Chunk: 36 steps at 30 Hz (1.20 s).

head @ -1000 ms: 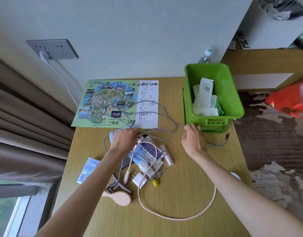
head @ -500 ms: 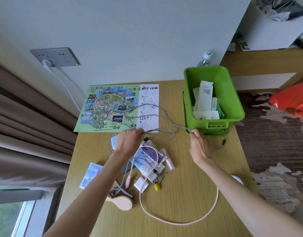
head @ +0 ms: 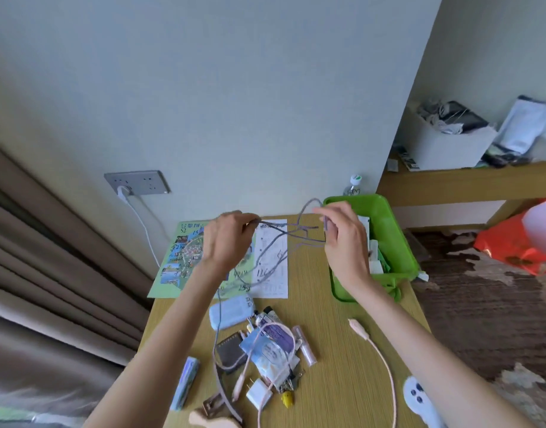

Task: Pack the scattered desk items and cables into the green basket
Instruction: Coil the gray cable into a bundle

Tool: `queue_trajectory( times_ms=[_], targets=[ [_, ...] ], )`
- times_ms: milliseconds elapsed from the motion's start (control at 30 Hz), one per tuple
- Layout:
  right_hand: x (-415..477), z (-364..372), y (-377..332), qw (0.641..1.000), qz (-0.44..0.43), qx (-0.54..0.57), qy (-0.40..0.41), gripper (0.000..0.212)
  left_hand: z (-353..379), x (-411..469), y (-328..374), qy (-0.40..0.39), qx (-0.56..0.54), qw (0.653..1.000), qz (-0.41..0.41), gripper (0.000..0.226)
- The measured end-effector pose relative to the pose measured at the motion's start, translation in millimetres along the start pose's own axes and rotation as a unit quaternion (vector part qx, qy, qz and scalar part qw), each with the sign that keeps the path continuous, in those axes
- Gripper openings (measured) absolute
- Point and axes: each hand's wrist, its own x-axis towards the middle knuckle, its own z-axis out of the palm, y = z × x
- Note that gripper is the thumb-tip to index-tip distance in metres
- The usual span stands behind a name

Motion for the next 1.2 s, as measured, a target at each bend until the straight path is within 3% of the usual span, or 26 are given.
queue_trajectory(
  times_ms=[233,467,667,900,1033,1200],
  targets=[
    [81,-35,-54,0.999,-0.034,0.024,0.035,0.030,-77,60,24,0.027,-0.065,0.997,-0.014,0.022],
    [153,-75,-103,0.983,-0.124,-0.137,0.024,0.014,-147,125,56,-0.010,-0.132,0.991,0.023,0.039],
    [203,-102,-140,0.961,-0.134,-0.241,-0.028,0.018,-200,174,91,-0.013,-0.114,0.990,0.083,0.060],
    [242,-122,-178,0.948,-0.144,-0.282,0.004,0.026,-256,224,115,0.036,-0.127,0.977,0.167,0.043],
    [253,-120,-185,0.945,-0.152,-0.289,0.030,0.029,-256,229,118,-0.019,-0.220,0.957,0.188,0.040],
    [237,-99,-163,0.943,-0.142,-0.301,0.008,0.028,-211,199,98,-0.105,-0.311,0.935,0.132,0.026]
  ],
)
